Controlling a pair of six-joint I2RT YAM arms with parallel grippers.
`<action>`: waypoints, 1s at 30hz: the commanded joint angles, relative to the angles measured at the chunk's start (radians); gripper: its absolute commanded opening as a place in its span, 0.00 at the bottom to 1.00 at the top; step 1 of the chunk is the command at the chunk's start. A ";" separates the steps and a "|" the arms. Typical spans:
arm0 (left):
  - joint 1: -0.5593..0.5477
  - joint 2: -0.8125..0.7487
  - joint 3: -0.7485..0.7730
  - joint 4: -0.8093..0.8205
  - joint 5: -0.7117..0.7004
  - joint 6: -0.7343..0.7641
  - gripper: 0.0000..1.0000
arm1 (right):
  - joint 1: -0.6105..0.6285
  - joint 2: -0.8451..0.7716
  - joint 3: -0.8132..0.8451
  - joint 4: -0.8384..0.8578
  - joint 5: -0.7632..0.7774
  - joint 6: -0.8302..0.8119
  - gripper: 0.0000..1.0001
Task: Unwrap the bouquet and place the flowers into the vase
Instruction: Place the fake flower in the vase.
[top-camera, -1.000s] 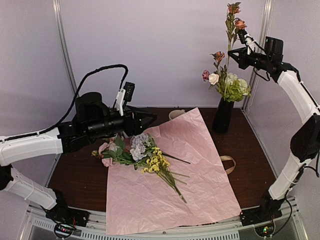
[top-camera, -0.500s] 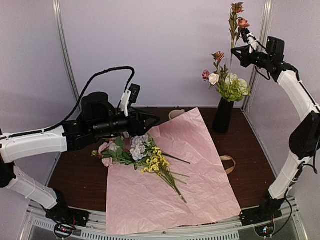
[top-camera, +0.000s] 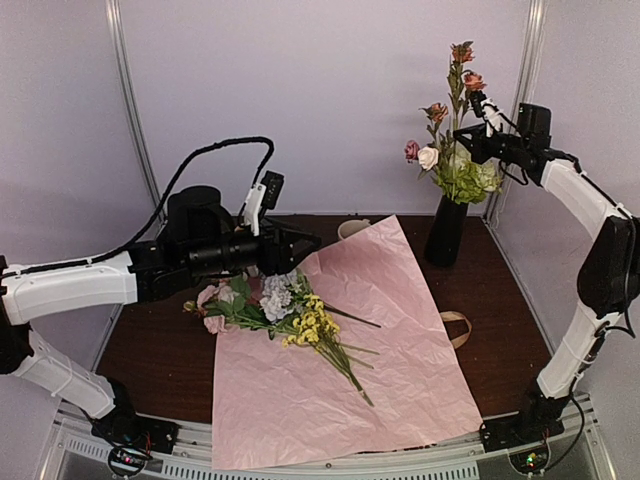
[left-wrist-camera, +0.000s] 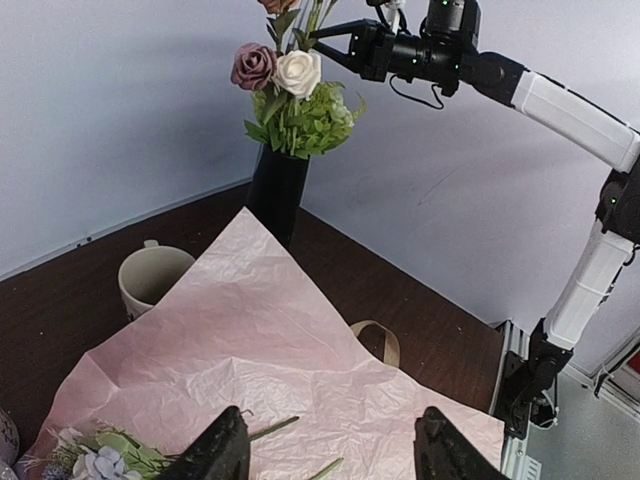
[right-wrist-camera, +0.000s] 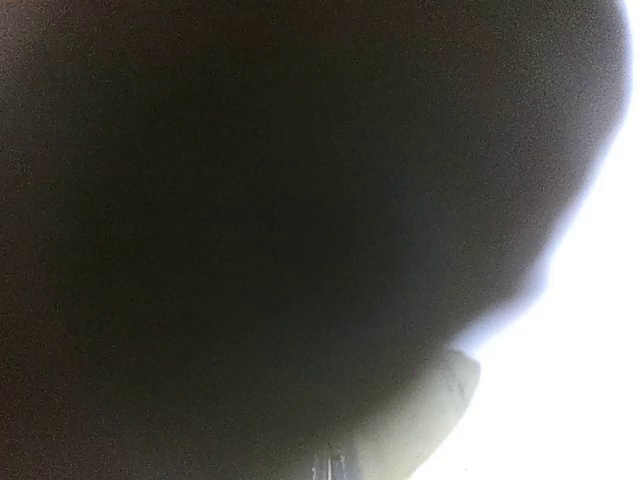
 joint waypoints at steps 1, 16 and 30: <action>-0.002 0.009 0.031 0.032 0.014 0.005 0.59 | -0.004 0.008 -0.056 0.083 -0.007 0.005 0.00; -0.002 0.014 0.028 0.038 0.022 -0.006 0.58 | -0.001 0.043 -0.203 0.159 0.001 0.020 0.00; -0.002 0.014 0.014 0.063 0.034 -0.024 0.58 | -0.001 0.043 -0.266 0.096 0.044 -0.068 0.00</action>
